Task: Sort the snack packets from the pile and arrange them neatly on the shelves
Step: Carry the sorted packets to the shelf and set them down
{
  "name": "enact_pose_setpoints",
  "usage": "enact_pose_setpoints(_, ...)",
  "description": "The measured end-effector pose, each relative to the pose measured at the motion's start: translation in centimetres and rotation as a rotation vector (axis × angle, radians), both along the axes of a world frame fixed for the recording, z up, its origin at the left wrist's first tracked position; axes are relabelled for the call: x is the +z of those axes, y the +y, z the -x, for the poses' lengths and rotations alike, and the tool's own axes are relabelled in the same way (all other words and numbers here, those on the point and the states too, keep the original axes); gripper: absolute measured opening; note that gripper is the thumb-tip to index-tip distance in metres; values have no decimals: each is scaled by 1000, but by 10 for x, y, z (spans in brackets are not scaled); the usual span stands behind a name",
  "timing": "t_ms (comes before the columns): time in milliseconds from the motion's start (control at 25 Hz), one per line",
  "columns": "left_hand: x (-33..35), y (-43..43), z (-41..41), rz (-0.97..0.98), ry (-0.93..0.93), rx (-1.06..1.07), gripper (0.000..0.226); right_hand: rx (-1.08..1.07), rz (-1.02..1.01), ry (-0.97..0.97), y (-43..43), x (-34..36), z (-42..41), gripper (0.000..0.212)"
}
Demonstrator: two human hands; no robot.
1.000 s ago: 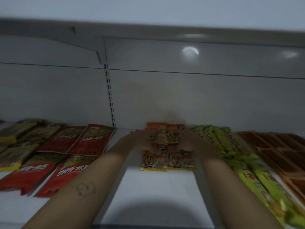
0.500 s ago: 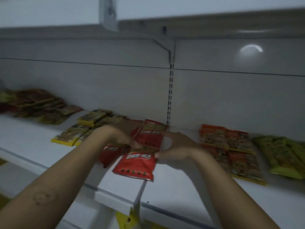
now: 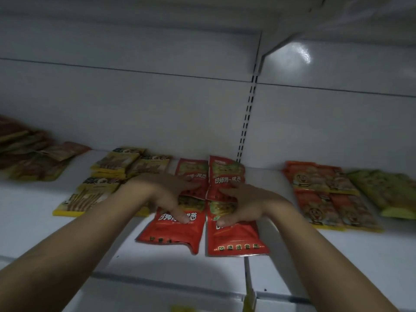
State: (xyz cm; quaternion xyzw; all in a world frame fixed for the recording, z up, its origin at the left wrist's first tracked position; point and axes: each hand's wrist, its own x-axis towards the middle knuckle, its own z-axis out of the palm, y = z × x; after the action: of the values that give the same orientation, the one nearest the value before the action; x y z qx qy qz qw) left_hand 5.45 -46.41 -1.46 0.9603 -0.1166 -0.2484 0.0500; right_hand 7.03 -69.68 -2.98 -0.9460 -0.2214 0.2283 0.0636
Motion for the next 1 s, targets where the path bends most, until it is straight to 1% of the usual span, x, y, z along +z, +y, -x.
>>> enact_pose_setpoints(200,-18,-36,-10,207,-22,-83,108,-61,47,5,-43,7,-5,113)
enact_pose_setpoints(360,-26,-70,-18,311,-38,-106,108,-102,64,21,-71,16,-3,110)
enact_pose_setpoints(480,-30,-93,-17,326,-69,-125,103,-134,22,15,-90,13,-6,109)
enact_pose_setpoints(600,-30,-107,-14,323,-112,-103,98,-115,10,7,-102,10,-9,107)
enact_pose_setpoints(1000,-19,-113,5,266,-143,-1,93,-45,30,-66,-110,-1,-9,106)
